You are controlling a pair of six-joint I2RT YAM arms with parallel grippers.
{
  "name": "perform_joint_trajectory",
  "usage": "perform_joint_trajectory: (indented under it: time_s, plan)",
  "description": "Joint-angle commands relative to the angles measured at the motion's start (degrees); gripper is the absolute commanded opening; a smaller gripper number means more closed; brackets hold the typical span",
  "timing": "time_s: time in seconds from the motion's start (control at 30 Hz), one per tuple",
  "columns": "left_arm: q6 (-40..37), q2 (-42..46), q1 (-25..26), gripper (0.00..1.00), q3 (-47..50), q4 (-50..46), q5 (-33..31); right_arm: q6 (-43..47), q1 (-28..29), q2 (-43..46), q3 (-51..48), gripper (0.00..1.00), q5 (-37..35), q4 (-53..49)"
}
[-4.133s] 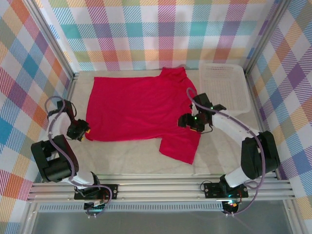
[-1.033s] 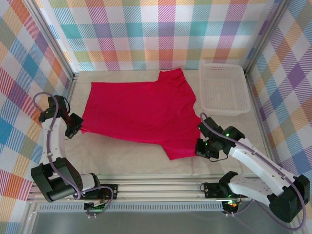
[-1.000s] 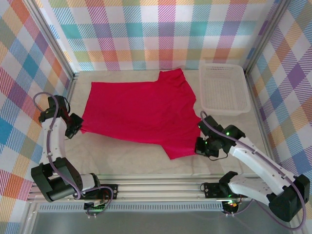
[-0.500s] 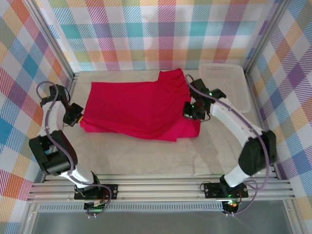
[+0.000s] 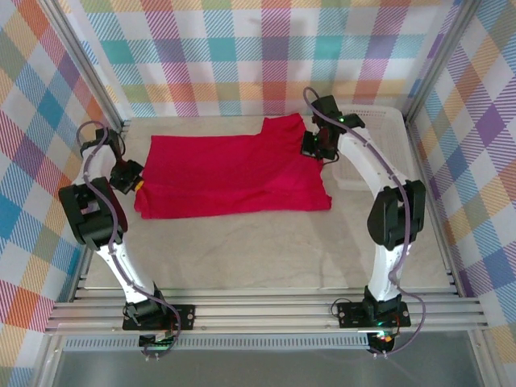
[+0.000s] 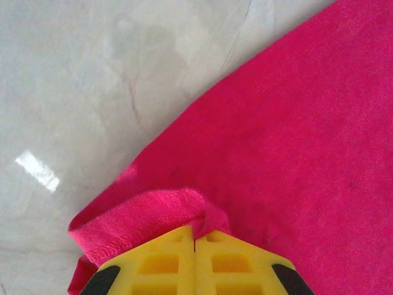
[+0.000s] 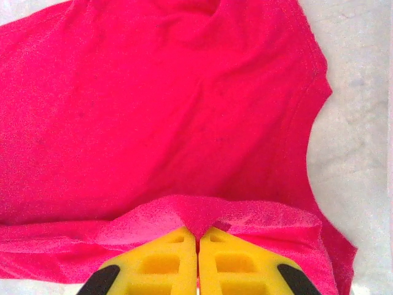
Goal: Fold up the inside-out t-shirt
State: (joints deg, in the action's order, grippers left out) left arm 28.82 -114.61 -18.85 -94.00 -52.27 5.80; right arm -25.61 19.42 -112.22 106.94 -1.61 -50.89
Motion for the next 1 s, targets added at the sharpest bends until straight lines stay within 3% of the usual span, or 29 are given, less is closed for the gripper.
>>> perform_joint_trajectory:
  time_s: [0.0,0.4,0.5,0.53,0.6,0.63,0.7,0.8,0.87,0.97]
  plan:
    - [-1.04,-3.73,0.39,0.00,-5.48,-3.63,-2.12,1.81,-0.71,-4.16,5.02,0.00,-0.94,-2.17]
    - [-1.39,-11.16,1.58,0.00,-13.27,-6.35,-1.83,2.05,-1.96,-12.15,14.84,0.00,-0.82,-4.91]
    - [-1.41,-12.71,1.71,0.09,-14.16,-6.58,-1.87,1.68,-2.00,-14.39,15.98,0.00,0.37,-4.66]
    - [-1.44,-13.36,1.71,0.16,-14.79,-6.67,-1.88,1.50,-2.06,-15.49,16.99,0.03,0.90,-4.85]
    - [-1.52,-14.38,1.73,0.37,-16.87,-7.51,-1.76,1.13,-2.12,-18.43,20.49,0.32,1.71,-5.66]
    - [-1.58,-14.70,1.73,0.48,-18.31,-8.18,-1.65,0.78,-2.23,-20.38,23.54,0.41,2.35,-7.17]
    - [-2.07,-14.30,1.89,0.65,-21.09,-9.99,-3.48,0.57,-2.25,-23.51,29.40,0.45,3.43,-10.30]
    - [-3.04,-9.09,5.85,0.70,-21.30,-10.92,-11.16,0.70,-1.83,-23.56,31.34,0.47,6.25,-13.35]
    - [-3.41,-2.63,9.91,0.70,-16.39,-8.35,-14.22,0.92,-0.39,-19.52,23.36,0.47,8.92,-10.84]
    - [-3.02,6.38,16.17,0.66,-4.03,0.09,-8.04,-1.03,1.53,-11.92,6.43,0.42,11.41,-1.63]
